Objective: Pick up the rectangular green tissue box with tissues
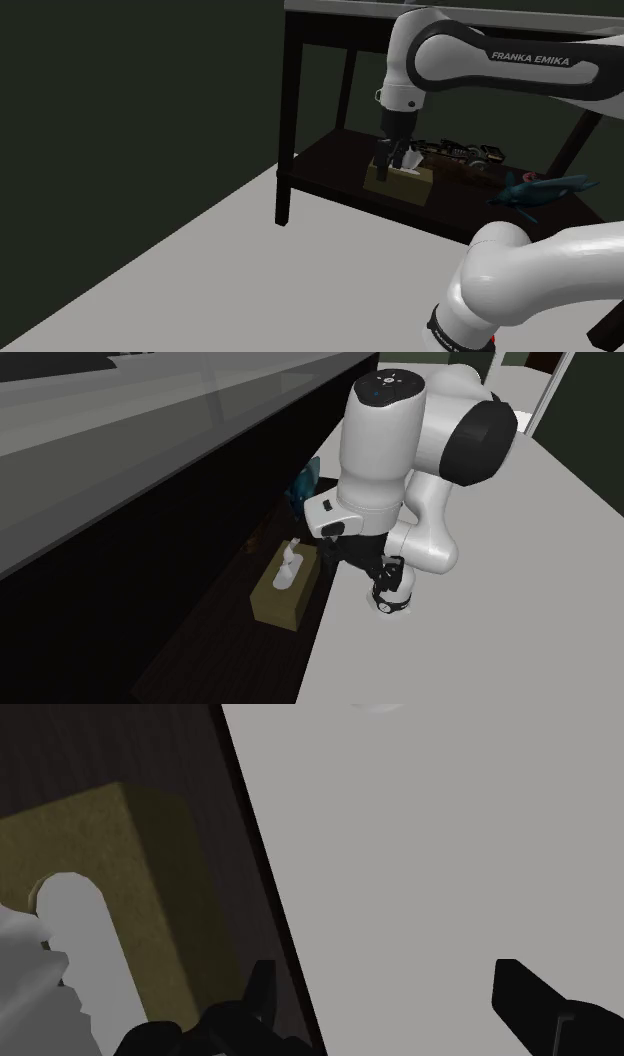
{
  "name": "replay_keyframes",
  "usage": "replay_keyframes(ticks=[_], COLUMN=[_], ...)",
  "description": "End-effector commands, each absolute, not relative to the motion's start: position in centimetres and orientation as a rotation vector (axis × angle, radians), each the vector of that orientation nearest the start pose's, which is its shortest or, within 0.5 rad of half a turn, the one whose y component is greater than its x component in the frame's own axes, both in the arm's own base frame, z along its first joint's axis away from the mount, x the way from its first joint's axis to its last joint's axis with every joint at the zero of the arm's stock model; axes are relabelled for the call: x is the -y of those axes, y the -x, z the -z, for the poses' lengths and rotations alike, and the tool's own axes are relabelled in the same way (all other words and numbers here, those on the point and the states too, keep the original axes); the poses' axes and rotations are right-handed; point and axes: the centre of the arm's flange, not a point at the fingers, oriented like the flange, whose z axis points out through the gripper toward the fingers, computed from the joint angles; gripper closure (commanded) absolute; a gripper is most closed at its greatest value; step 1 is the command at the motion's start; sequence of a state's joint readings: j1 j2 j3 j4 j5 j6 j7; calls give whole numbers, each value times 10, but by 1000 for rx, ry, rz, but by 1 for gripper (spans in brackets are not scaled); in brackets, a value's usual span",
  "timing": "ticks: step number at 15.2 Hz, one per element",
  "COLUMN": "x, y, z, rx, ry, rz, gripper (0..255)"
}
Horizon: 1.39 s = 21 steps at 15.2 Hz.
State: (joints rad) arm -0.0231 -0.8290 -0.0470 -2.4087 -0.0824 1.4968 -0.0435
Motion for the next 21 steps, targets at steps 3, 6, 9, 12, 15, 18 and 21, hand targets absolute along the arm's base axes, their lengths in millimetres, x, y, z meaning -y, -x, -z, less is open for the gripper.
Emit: replay_keyframes(ticks=[3, 6, 9, 12, 15, 18, 21], x=[48, 70, 91, 111, 120, 120, 120], y=[-286, -289, -291, -295, -296, -296, -296], z=[-573, -576, -582, -589, -588, -572, -556], rx=[-12, 0, 13, 28, 35, 35, 35], ry=[3254, 3359, 3461, 3560, 3606, 3606, 3606], rz=[-193, -282, -378, -481, -532, -532, -532], gripper=[0, 0, 0, 0, 0, 0, 0])
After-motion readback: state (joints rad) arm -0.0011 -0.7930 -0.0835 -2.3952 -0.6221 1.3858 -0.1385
